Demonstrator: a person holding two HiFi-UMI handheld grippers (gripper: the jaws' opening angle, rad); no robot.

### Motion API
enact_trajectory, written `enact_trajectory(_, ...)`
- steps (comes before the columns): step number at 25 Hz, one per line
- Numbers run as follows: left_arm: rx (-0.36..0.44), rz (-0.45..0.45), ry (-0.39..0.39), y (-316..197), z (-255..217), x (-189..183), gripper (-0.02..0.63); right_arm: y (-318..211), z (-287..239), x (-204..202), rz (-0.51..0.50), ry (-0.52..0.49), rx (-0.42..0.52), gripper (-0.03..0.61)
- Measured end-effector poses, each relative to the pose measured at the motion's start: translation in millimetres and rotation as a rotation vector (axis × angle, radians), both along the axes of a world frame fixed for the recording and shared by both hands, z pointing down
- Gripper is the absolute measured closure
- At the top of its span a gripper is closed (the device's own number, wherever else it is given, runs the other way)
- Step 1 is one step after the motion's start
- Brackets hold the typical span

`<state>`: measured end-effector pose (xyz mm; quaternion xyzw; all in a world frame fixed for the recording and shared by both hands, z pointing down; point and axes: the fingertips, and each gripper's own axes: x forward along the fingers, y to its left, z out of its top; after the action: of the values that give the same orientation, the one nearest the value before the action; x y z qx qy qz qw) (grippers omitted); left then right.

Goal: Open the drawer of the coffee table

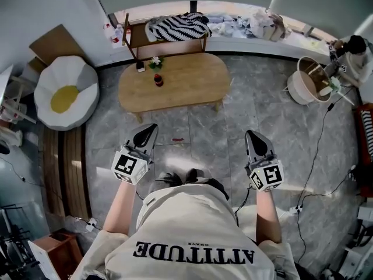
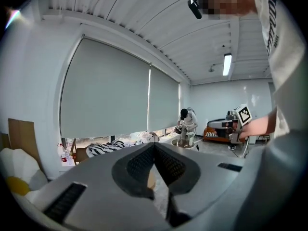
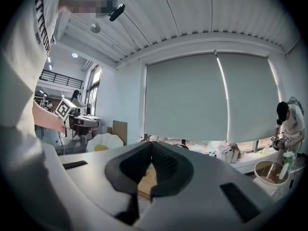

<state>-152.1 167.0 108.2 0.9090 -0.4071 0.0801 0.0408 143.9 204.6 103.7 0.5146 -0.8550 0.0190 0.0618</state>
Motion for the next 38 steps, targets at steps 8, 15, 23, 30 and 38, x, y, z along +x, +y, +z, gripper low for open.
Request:
enact_trajectory(8, -0.022, -0.026, -0.021, -23, 9, 12, 0.594, -29, 11, 11, -0.019, 0.001, -0.028, 0.56)
enact_trajectory(15, -0.045, -0.04, -0.019, -50, 13, 12, 0.594, -54, 15, 13, -0.017, 0.001, -0.049, 0.56)
enact_trajectory(23, -0.037, -0.02, -0.03, -104, 23, 23, 0.594, -99, 21, 25, 0.022, 0.001, -0.057, 0.56)
enact_trajectory(30, -0.019, -0.016, -0.012, -161, 27, 25, 0.594, -150, 21, 29, 0.075, 0.021, -0.038, 0.56)
enact_trajectory(38, -0.023, 0.017, -0.002, -230, 33, 29, 0.594, -219, 23, 30, 0.091, 0.035, -0.048, 0.56)
